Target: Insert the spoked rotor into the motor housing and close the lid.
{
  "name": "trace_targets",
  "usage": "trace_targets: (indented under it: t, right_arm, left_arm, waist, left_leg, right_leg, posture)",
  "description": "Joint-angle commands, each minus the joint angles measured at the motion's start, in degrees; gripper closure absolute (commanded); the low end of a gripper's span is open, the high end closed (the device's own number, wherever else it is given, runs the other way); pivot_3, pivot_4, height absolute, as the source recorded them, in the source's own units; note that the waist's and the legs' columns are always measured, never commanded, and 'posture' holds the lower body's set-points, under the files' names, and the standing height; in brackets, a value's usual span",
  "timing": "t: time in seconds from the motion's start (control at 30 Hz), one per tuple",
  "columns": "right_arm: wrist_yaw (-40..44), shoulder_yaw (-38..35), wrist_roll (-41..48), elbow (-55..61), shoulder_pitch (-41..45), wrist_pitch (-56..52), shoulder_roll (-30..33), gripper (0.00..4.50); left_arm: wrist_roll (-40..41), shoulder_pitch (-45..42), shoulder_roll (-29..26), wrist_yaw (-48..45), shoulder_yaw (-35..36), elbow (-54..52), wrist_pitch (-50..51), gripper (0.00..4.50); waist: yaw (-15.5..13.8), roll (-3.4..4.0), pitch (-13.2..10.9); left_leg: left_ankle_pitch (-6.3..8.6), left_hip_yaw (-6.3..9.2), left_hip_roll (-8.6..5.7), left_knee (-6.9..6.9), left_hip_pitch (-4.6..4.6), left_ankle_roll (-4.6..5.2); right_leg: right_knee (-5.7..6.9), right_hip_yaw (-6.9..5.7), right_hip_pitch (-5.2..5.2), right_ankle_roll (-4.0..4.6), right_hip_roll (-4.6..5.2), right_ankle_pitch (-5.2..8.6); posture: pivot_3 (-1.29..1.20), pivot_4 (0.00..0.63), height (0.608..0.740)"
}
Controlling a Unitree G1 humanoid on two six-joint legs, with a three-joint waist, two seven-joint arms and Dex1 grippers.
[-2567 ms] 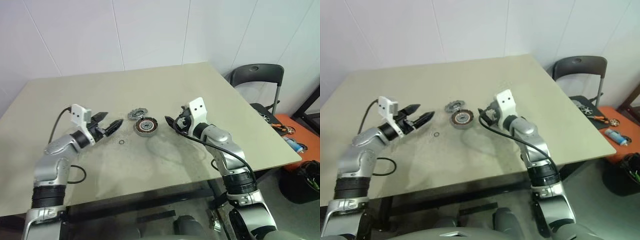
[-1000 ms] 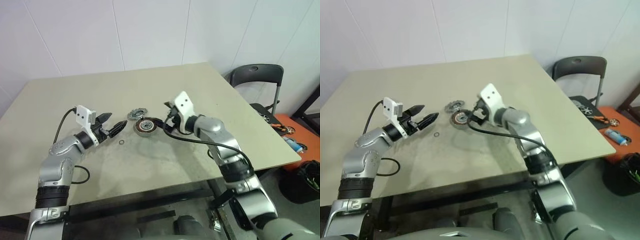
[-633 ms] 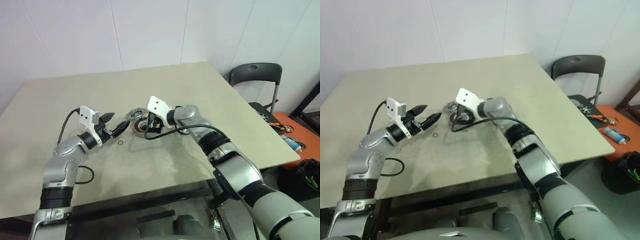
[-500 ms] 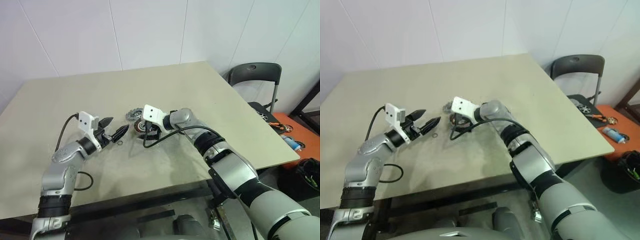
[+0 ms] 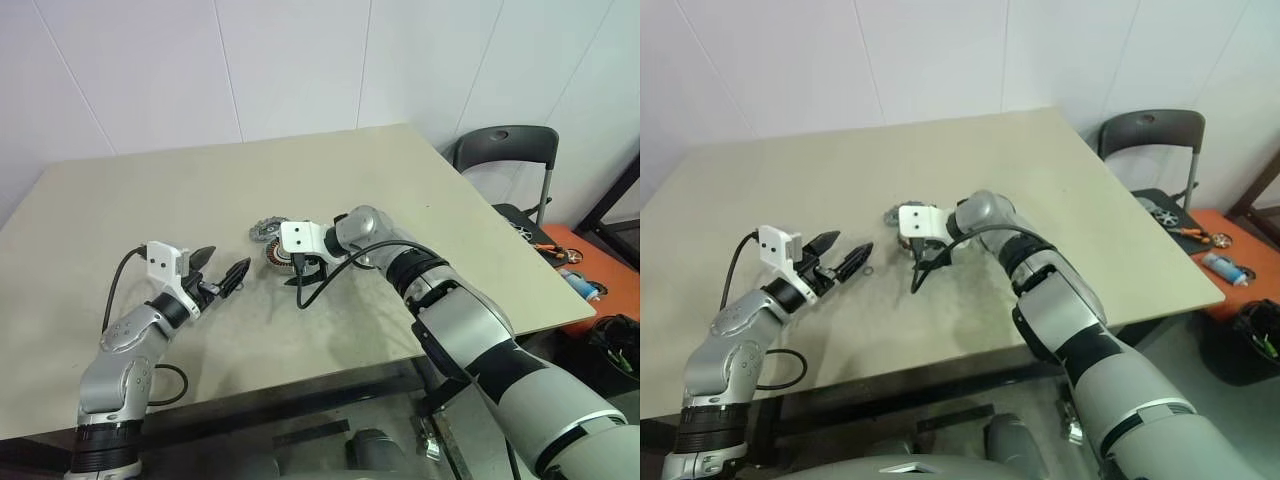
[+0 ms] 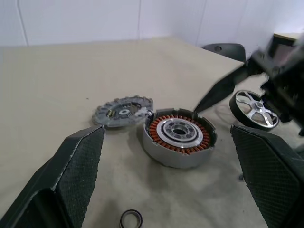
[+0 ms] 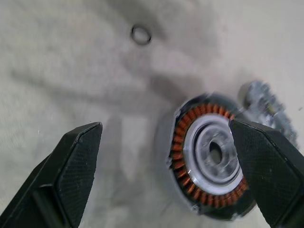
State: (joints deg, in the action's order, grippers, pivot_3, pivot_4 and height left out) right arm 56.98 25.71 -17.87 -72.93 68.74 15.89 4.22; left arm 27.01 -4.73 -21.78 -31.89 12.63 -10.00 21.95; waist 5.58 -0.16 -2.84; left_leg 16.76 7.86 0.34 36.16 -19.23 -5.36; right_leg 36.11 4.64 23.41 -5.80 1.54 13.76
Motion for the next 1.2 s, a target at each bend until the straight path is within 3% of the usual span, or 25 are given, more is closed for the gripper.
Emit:
trace_targets:
  t: [0.03, 0.27, 1.0, 1.1, 1.2]
  right_arm:
    - [-1.7, 0.1, -2.0, -0.9, 1.2, 1.1, 0.3, 0.03]
    - [-8.7, -0.8, -4.8, -3.4, 0.3, -2.6, 1.4, 0.03]
    - [-10.8, -2.6, -5.0, -3.1, 0.1, -2.2, -3.2, 0.03]
    - [-11.1, -3.0, -5.1, -3.2, 0.2, -2.1, -3.6, 0.62]
    - [-12.5, -2.6, -5.8, -3.3, 0.1, -2.4, -3.5, 1.63]
  left_arm:
    - [0.8, -0.2, 0.2, 0.5, 0.8, -2.2, -1.0, 0.0]
    - [0.9, 0.6, 0.7, 0.9, 0.3, -3.0, -0.6, 0.0]
    - [0.0, 2.0, 2.7, 3.3, -1.3, -4.5, -0.6, 0.0]
    - [0.1, 2.1, 2.7, 3.6, -1.5, -4.6, -0.6, 0.0]
    - [0.2, 2.3, 2.7, 3.8, -1.6, -4.9, -0.4, 0.0]
  waist:
    - [0.0, 0.0, 0.0]
    - [0.1, 0.0, 0.0]
    - [0.4, 0.0, 0.0]
    - [0.1, 0.0, 0.0]
    - [0.0, 0.0, 0.0]
  left_leg:
    - [0.0, 0.0, 0.0, -0.01, 0.0, 0.0]
    - [0.0, 0.0, 0.0, 0.0, 0.01, 0.0]
    - [0.0, 0.0, 0.0, 0.0, 0.14, 0.0]
    - [0.0, 0.0, 0.0, 0.02, 0.11, 0.0]
    - [0.0, 0.0, 0.0, 0.03, 0.1, 0.0]
  right_leg:
    - [0.0, 0.0, 0.0, 0.0, 0.0, 0.0]
    - [0.01, 0.0, 0.0, 0.01, 0.0, 0.0]
    - [0.05, 0.01, -0.09, 0.01, -0.01, -0.01]
    - [0.04, 0.01, -0.09, 0.01, 0.0, -0.01]
    - [0.03, 0.01, -0.09, 0.01, 0.0, -0.01]
  posture:
    - [0.0, 0.0, 0.74]
    - [0.0, 0.0, 0.74]
    - [0.0, 0.0, 0.74]
    - [0.0, 0.0, 0.74]
    - [0.0, 0.0, 0.74]
